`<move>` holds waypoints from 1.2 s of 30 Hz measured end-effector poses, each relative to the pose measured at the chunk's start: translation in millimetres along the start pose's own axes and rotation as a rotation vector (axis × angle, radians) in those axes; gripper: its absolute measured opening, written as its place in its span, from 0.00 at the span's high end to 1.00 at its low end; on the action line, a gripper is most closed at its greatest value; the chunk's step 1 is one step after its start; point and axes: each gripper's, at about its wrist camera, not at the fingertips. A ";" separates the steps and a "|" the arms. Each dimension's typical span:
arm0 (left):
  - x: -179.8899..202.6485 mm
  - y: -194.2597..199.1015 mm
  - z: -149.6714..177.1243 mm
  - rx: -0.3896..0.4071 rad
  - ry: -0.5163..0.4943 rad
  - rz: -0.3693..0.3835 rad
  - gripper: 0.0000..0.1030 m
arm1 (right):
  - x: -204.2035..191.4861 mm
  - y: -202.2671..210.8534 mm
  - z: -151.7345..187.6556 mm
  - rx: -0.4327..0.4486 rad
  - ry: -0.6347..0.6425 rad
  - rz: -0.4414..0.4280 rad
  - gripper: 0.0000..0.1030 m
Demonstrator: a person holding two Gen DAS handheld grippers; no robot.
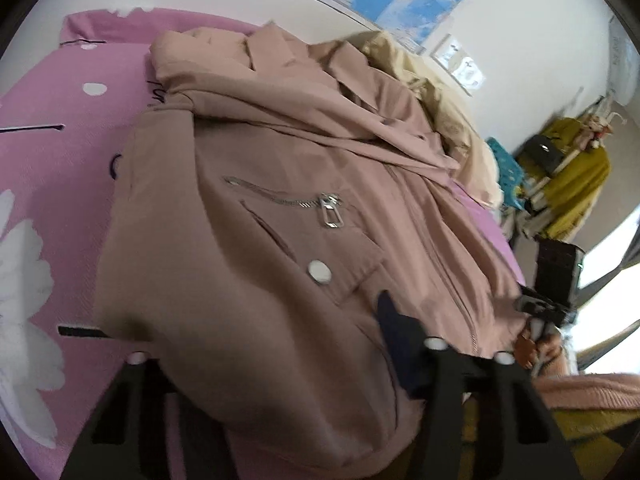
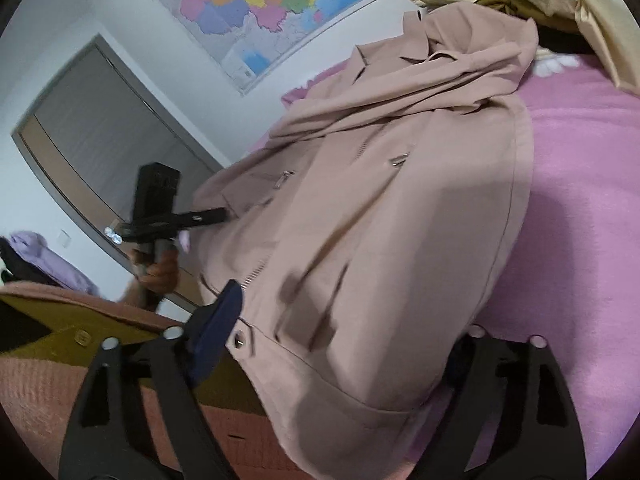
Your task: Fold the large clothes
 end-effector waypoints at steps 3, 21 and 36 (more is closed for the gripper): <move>-7.7 -0.8 -3.6 -0.016 0.050 0.018 0.81 | 11.1 0.2 1.3 0.002 -0.079 -0.075 0.63; 16.8 112.9 27.5 0.179 0.013 0.130 0.88 | -48.5 90.7 4.5 0.207 0.004 -0.257 0.93; 6.1 121.2 -53.6 0.129 0.078 0.089 0.87 | -14.9 105.3 -77.7 0.298 -0.112 -0.281 0.92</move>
Point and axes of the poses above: each gripper's, at about its wrist camera, not at the fingertips, and y roughly against the way its jaws point, x to its right, z to its underside, and after that the axes turned 14 degrees about -x, right-handed
